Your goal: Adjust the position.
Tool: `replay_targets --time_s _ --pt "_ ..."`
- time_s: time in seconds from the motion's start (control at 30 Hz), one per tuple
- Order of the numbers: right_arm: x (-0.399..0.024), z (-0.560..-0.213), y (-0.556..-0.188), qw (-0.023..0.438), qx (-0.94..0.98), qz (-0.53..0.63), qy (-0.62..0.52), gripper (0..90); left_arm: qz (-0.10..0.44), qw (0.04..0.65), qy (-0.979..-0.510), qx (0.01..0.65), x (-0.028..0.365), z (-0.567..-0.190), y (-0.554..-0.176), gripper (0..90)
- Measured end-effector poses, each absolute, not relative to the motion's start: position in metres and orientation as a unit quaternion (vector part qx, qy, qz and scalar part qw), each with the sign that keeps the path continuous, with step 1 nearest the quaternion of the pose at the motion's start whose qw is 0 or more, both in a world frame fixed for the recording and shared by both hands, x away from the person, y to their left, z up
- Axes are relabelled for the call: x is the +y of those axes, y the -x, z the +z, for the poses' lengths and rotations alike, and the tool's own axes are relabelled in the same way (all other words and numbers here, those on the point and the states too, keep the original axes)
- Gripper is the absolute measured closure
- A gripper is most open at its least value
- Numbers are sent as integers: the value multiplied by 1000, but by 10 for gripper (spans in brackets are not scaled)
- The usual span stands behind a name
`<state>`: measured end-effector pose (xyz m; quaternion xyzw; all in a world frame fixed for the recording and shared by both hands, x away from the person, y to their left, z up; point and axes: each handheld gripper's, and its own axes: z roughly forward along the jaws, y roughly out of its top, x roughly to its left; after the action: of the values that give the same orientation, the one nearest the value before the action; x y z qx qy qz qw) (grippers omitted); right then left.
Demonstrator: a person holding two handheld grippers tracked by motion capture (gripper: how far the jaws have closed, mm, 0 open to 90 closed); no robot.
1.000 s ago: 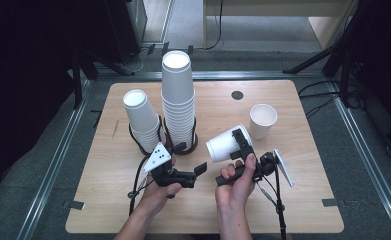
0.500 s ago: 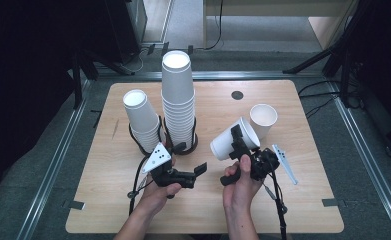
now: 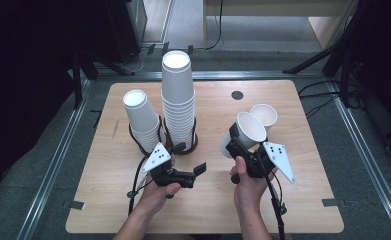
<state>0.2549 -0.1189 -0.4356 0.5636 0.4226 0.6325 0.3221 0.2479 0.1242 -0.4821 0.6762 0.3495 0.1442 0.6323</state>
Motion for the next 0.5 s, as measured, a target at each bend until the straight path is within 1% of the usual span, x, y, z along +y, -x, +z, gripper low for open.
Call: replay_targets --time_s 0.03,0.2,0.5 --pt "-120 -436 -255 316 426 638 -558 126 144 632 -676 350 124 -482 -248 0" --pt "-121 -437 -259 342 435 635 -539 127 143 632 -676 350 125 -482 -248 0" --pt "-118 -439 -263 371 459 627 -509 127 142 630 -678 352 126 -483 -248 0"
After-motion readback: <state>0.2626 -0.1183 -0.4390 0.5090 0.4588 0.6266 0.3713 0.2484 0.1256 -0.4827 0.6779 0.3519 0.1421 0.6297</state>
